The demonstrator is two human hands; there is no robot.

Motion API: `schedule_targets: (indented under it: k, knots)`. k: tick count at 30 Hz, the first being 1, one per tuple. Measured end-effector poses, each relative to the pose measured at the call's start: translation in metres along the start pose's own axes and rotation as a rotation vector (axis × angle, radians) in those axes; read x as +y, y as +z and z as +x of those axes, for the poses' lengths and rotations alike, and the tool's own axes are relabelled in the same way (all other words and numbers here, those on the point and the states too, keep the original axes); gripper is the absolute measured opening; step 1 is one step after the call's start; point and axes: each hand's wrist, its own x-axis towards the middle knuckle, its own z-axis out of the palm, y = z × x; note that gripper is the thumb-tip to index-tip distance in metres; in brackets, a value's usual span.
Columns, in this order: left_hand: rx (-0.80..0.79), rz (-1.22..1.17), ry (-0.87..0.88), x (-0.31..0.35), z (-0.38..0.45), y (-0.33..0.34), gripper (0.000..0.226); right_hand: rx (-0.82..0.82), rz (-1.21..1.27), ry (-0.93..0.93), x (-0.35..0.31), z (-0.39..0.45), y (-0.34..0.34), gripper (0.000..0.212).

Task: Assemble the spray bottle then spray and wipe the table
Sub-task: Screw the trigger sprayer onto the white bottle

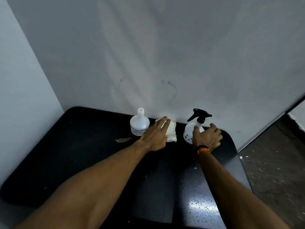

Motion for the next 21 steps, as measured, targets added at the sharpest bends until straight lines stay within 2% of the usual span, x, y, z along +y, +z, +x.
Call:
schedule_targets:
  k: [2, 4, 13, 17, 21]
  knots:
    - [-0.015, -0.044, -0.040, 0.001, 0.001, 0.004, 0.074, -0.048, 0.039, 0.067, 0.000, 0.008, -0.001, 0.076]
    - [-0.035, -0.048, -0.068, 0.003, 0.000, 0.009, 0.074, -0.082, 0.108, 0.084, 0.005, 0.017, 0.002, 0.076]
    - [-0.082, -0.047, -0.079, 0.009, -0.004, 0.016, 0.075, -0.060, 0.307, 0.079, -0.010, 0.033, 0.016, 0.040]
    - [-0.098, -0.077, -0.092, 0.009, -0.010, 0.017, 0.073, -0.029, 0.285, 0.027, -0.011, 0.020, 0.020, 0.033]
    - [-0.049, -0.202, -0.107, 0.024, -0.016, 0.010, 0.067, -0.002, 0.256, -0.078, -0.016, -0.004, 0.016, 0.036]
